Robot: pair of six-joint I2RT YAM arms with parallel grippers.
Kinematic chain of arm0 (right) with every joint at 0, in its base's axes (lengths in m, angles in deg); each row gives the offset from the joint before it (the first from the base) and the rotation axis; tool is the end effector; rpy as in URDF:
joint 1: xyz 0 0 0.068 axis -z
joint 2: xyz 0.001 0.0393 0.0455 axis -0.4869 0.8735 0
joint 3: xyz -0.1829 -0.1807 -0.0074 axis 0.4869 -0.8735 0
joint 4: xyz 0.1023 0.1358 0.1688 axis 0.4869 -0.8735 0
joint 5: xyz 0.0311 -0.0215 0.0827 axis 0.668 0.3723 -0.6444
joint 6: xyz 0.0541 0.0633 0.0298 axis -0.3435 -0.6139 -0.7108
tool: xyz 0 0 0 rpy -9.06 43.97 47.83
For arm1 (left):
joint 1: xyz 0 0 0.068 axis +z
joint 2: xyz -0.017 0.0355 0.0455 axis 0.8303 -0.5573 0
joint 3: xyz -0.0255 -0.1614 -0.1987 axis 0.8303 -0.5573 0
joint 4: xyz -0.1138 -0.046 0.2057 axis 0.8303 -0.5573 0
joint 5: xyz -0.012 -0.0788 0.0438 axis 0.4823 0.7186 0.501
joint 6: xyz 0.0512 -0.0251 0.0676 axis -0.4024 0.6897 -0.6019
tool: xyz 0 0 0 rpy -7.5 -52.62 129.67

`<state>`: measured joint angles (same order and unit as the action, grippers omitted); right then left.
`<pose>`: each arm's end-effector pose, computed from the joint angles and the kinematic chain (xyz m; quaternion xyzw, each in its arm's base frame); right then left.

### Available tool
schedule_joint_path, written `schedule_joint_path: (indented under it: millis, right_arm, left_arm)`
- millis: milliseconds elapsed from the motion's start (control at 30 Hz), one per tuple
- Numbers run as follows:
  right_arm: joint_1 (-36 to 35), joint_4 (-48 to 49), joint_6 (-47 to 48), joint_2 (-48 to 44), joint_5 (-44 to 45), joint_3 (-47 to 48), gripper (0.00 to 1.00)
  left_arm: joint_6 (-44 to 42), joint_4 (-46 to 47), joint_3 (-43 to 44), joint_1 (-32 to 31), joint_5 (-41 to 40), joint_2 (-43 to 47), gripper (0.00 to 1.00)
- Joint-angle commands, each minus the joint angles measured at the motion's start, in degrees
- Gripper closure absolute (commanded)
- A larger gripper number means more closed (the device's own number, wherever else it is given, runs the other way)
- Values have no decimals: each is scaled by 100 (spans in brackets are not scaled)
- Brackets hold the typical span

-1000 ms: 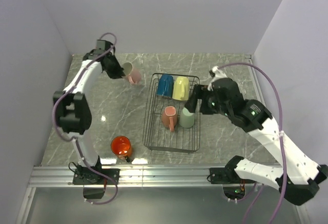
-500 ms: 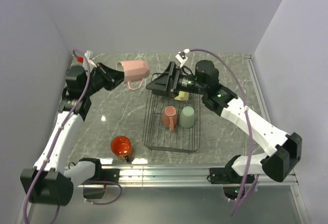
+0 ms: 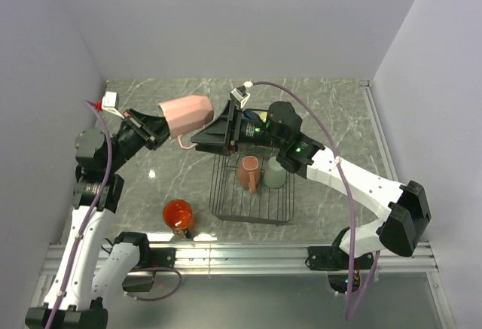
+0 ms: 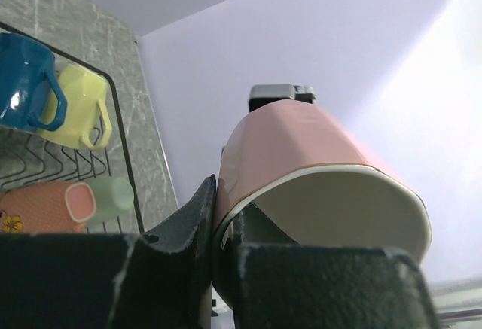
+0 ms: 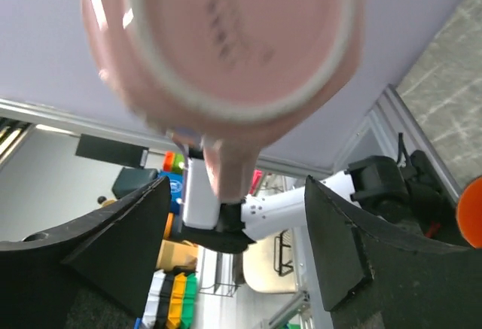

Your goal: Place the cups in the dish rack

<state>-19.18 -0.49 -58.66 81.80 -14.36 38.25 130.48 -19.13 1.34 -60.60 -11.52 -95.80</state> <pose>0.1938 0.2870 0.3869 -0.0877 0.6717 0.7168 0.1651 0.1842 -0.0590 0.3820 -0.1795 0.6490 -0.6019 0.4292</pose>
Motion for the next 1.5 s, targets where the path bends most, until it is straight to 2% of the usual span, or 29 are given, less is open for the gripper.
schedule_joint_path:
  millis: [0, 100, 300, 600, 667, 767, 833, 867, 900, 967, 1000, 1033, 1100, 1133, 1167, 1267, 1433, 1467]
  right_arm:
    - [-73, 987, -378, -82, 339, -151, 26]
    - [-108, 1067, -378, -55, 550, -73, 31]
    - [-160, 1155, -448, 190, 648, 244, 49]
    - [-371, 1269, -527, 401, 569, 481, 52]
    - [-389, 1269, -519, 454, 560, 543, 55]
    - [-407, 1269, -527, 481, 542, 587, 64]
    - [-407, 1278, -528, 472, 525, 604, 74]
    - [-416, 1278, -519, 481, 516, 604, 82]
    - [-407, 1243, -510, 481, 525, 613, 100]
    - [-416, 1129, -405, 446, 560, 622, 100]
    - [-416, 1076, -300, 385, 586, 613, 100]
    - [-416, 989, -212, 341, 630, 631, 100]
    - [-398, 559, 121, 201, 683, 666, 100]
    - [-381, 392, 245, 139, 753, 692, 100]
    - [-354, 34, 385, 68, 797, 701, 100]
    - [-144, -792, 974, -283, 972, 622, 100]
    - [322, -2340, 2545, -1311, 1534, 192, 100]
    - [323, -3152, 2888, -1425, 1788, 209, 100]
  left_arm:
    - [352, 511, -67, 8, -40, 367, 100]
    - [545, 581, -287, 8, -40, 596, 100]
    - [660, 485, -392, 8, -40, 789, 100]
    - [792, 652, -665, -1, 22, 895, 100]
    - [757, 616, -683, -1, 39, 895, 100]
    - [791, 651, -770, -10, 74, 904, 100]
    - [783, 599, -797, -19, 83, 904, 100]
    - [722, 555, -788, -28, 92, 886, 100]
    - [669, 442, -771, -28, 127, 869, 100]
    - [381, 222, -683, -45, 144, 816, 100]
    - [231, -214, -526, -45, 136, 798, 99]
    - [-119, -419, -420, -45, 101, 755, 96]
    - [-498, -981, -61, -45, 22, 711, 70]
    - [-857, -1488, 46, -45, -65, 675, 46]
    - [-1026, -1728, 134, -45, -127, 658, 37]
    - [-1589, -2528, 424, -45, -312, 614, 20]
    - [-2230, -3478, 662, -45, -655, 762, 11]
    - [-2284, -3610, 671, -45, -751, 798, 11]
